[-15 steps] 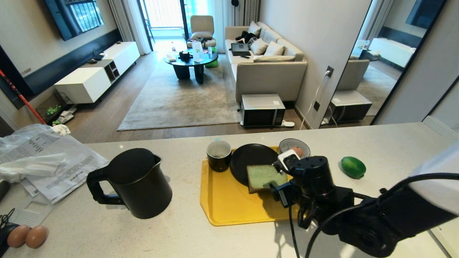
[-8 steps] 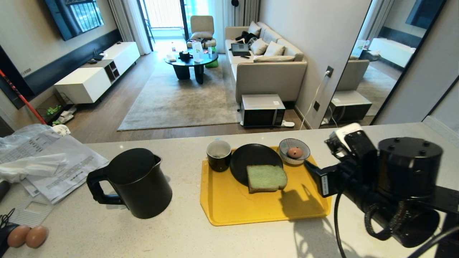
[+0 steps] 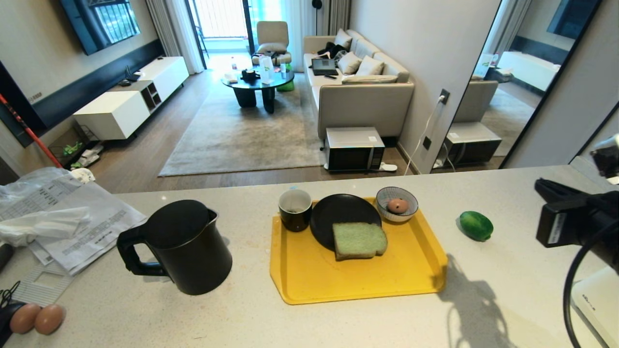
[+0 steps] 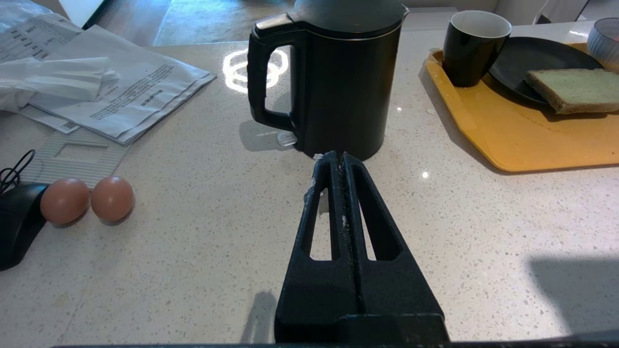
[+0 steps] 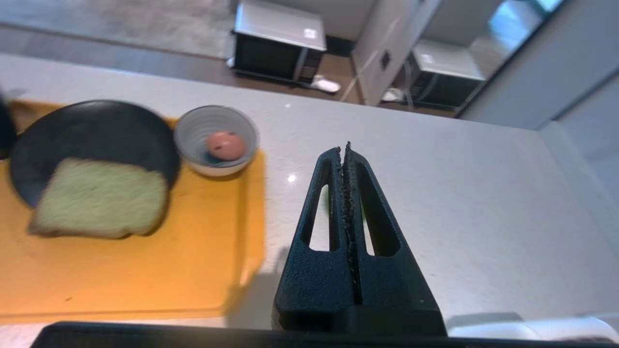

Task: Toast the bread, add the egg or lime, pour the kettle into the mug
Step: Put the fruit on a plate

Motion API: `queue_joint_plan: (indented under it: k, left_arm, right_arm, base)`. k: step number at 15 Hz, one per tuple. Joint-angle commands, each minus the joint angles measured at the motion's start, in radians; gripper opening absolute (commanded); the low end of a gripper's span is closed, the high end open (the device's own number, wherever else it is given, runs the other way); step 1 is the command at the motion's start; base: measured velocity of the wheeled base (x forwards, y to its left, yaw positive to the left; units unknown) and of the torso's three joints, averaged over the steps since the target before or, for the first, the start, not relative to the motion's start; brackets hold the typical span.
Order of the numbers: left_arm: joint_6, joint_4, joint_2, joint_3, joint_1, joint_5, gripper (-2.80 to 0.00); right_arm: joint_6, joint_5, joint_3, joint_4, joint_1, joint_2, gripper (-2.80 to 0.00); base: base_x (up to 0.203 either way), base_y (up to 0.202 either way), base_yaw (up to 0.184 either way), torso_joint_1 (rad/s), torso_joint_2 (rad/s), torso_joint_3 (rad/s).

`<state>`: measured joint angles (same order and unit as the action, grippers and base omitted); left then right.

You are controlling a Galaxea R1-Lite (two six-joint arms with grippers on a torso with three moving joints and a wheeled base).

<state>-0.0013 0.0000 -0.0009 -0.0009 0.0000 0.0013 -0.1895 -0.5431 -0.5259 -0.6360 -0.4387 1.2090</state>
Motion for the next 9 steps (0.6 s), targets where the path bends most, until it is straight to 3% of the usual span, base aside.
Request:
queue_joint_plan:
  k: [1,2,6,9]
  left_arm:
    - [0.000,0.000,0.001,-0.001,0.000,0.000,-2.80]
    - [0.000,0.000,0.001,0.001,0.000,0.000,-2.80]
    - [0.000,-0.001,0.001,0.001,0.000,0.000,-2.80]
    - [0.000,0.000,0.001,-0.001,0.000,0.000,-2.80]
  right_arm:
    - [-0.006,0.007,0.025,0.000,0.064,-0.114,-2.80]
    - [-0.009,0.051,0.046,0.002,0.100,-0.161,-2.80]
    - [-0.011,0.356,0.159,0.005,0.278,-0.393,-2.80]
    - [-0.010,0.475,0.278,0.015,0.397,-0.522,-2.80]
  base:
    - [0.000,0.000,0.000,0.000,0.00,0.000]
    - [0.000,0.000,0.000,0.000,0.00,0.000]
    - [0.000,0.000,0.000,0.000,0.00,0.000]
    - [0.000,0.000,0.000,0.000,0.00,0.000]
